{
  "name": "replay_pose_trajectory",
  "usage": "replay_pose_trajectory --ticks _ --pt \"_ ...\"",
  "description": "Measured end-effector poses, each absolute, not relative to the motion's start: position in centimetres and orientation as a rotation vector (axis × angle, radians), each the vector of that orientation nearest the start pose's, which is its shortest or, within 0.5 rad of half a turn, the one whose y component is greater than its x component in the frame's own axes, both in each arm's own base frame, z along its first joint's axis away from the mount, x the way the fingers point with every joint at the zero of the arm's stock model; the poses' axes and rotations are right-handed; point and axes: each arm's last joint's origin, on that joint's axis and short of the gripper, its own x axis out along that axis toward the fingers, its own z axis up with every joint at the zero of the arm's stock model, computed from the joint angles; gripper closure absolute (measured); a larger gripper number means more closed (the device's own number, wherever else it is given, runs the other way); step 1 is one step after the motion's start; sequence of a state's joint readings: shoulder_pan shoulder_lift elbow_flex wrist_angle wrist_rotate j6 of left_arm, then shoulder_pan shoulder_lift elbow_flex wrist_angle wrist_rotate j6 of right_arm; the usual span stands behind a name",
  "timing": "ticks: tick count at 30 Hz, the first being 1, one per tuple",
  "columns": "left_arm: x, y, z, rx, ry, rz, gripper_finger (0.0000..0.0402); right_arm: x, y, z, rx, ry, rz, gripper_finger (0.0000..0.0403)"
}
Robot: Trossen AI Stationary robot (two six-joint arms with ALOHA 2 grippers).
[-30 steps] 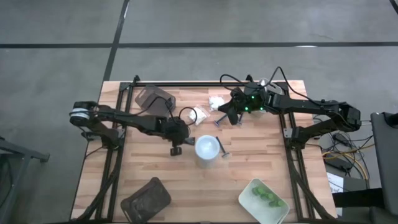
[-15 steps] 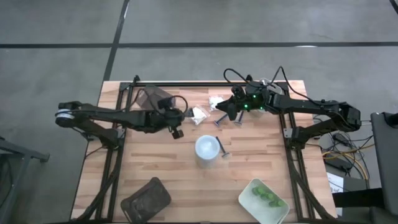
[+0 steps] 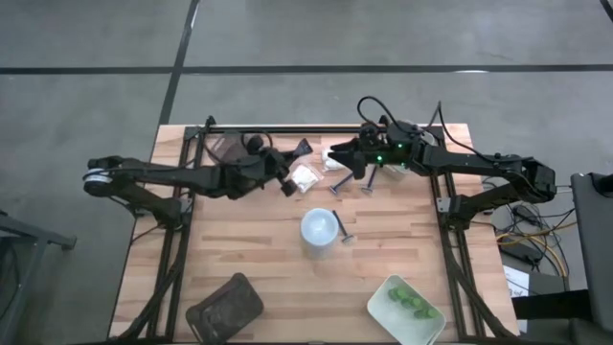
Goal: Pick & Place Travel size toiletries
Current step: Put the blue shave cream into the top black bin
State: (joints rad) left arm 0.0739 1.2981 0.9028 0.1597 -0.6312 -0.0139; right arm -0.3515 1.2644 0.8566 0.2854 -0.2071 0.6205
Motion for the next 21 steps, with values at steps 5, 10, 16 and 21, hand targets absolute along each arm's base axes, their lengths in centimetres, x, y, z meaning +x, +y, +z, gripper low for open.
replay_pose_trajectory --ticks 5,10,16,21 --pt "28.9 4.8 31.1 -0.025 0.162 0.747 0.0339 27.0 -9.3 30.6 0.637 0.025 -0.164 0.0201" --pt "30.3 5.5 32.3 -0.035 0.134 0.763 0.0339 26.9 -9.4 30.9 0.626 -0.021 -0.201 0.0212" --pt "32.5 5.8 33.2 0.004 0.143 0.759 0.0339 27.0 -9.4 31.3 0.617 -0.055 -0.193 0.0228" --pt "33.9 5.9 33.8 0.023 0.154 0.756 0.0339 27.0 -9.4 31.3 0.62 -0.056 -0.193 0.0238"
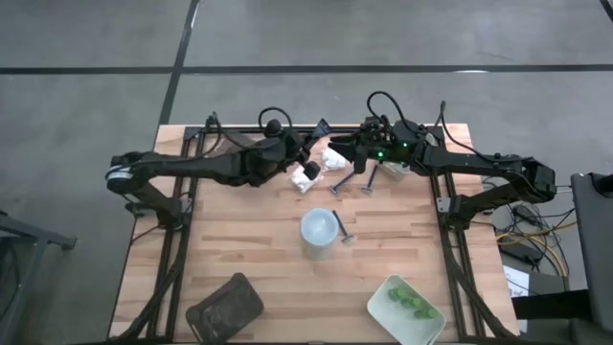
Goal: Pick & Place Travel size toiletries
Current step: Put the blue shave cream into the top black bin
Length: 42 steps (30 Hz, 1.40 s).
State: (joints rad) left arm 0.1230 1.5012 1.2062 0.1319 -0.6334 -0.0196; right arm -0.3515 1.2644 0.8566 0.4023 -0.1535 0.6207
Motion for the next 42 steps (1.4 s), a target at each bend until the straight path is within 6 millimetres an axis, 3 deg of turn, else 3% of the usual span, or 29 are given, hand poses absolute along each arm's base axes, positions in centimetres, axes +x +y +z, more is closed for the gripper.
replay_pose_trajectory --ticks 9,21,33,42 --pt "34.26 5.83 34.62 0.008 0.13 0.708 0.0339 26.84 -9.79 31.2 0.614 -0.09 -0.323 0.0263" --pt "34.48 5.56 34.61 -0.062 0.113 0.584 0.0339 26.82 -9.79 31.22 0.566 -0.086 -0.335 0.03" --pt "34.51 5.55 34.71 -0.064 0.101 0.579 0.0339 26.81 -9.82 31.22 0.533 -0.084 -0.346 0.0375" --pt "34.53 5.54 34.69 -0.064 0.102 0.574 0.0339 26.81 -9.82 31.19 0.517 -0.077 -0.347 0.0384"
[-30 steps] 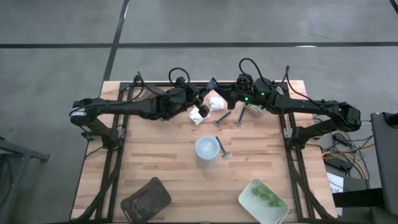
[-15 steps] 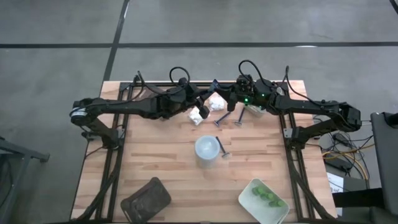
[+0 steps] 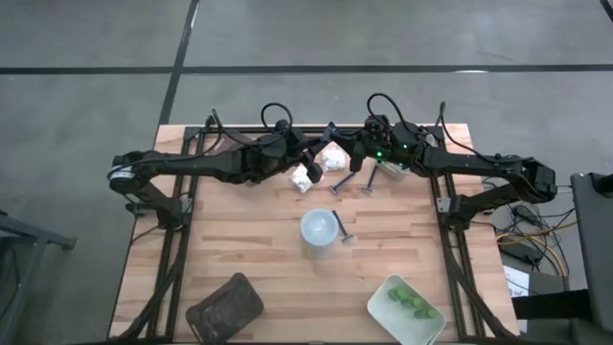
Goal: Pick & Place Travel size toiletries
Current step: Put the blue shave cream into the top black bin
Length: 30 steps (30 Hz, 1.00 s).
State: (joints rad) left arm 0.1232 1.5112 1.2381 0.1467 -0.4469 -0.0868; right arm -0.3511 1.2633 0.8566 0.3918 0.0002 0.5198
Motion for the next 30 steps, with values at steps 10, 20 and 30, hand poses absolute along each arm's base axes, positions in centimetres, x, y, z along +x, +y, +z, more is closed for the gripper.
replay_pose_trajectory --ticks 10,20,30 --pt "34.5 5.5 34.3 -0.075 0.131 0.565 0.0323 26.8 -9.8 30.8 0.516 -0.033 -0.359 0.0385" --pt "33.8 5.5 34.4 -0.153 0.173 0.496 0.0222 26.7 -9.9 30.0 0.452 0.053 -0.381 0.0386" --pt "32.9 8.0 34.6 -0.378 0.205 0.247 0.02 26.8 -9.3 29.4 0.302 0.165 -0.209 0.0386"
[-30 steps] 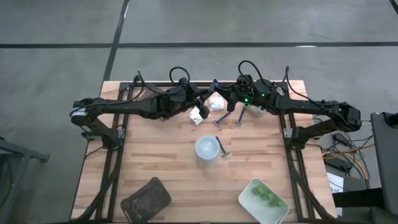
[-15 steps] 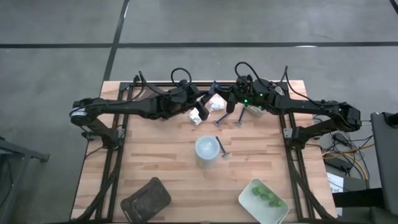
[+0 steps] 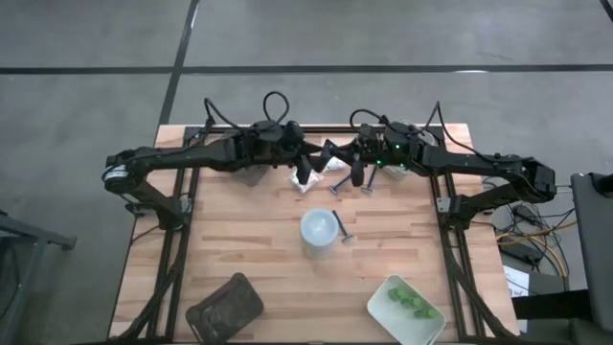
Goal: Pick & Place Travel size toiletries
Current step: Put the blue shave cream into the top black bin
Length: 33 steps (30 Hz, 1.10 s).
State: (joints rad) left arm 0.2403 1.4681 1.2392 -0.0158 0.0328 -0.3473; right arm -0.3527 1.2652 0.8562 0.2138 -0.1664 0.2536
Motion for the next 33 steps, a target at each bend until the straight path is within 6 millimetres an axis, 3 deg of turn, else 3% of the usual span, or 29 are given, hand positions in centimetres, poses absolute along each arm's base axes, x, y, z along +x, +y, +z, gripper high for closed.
replay_pose_trajectory --ticks 10,15,23,33 --pt "32.77 8.63 34.57 -0.376 0.202 0.259 0.0201 26.86 -8.84 29.49 0.301 0.176 -0.04 0.0386" --pt "32.68 8.86 34.61 -0.389 0.21 0.18 0.0214 26.85 -8.68 29.52 0.292 0.18 0.016 0.0385" --pt "32.65 8.73 34.64 -0.398 0.226 0.055 0.0278 26.84 -8.66 29.57 0.289 0.177 0.022 0.0385" --pt "32.65 8.75 34.65 -0.398 0.224 0.052 0.0352 26.83 -8.63 29.59 0.289 0.177 0.028 0.0385"
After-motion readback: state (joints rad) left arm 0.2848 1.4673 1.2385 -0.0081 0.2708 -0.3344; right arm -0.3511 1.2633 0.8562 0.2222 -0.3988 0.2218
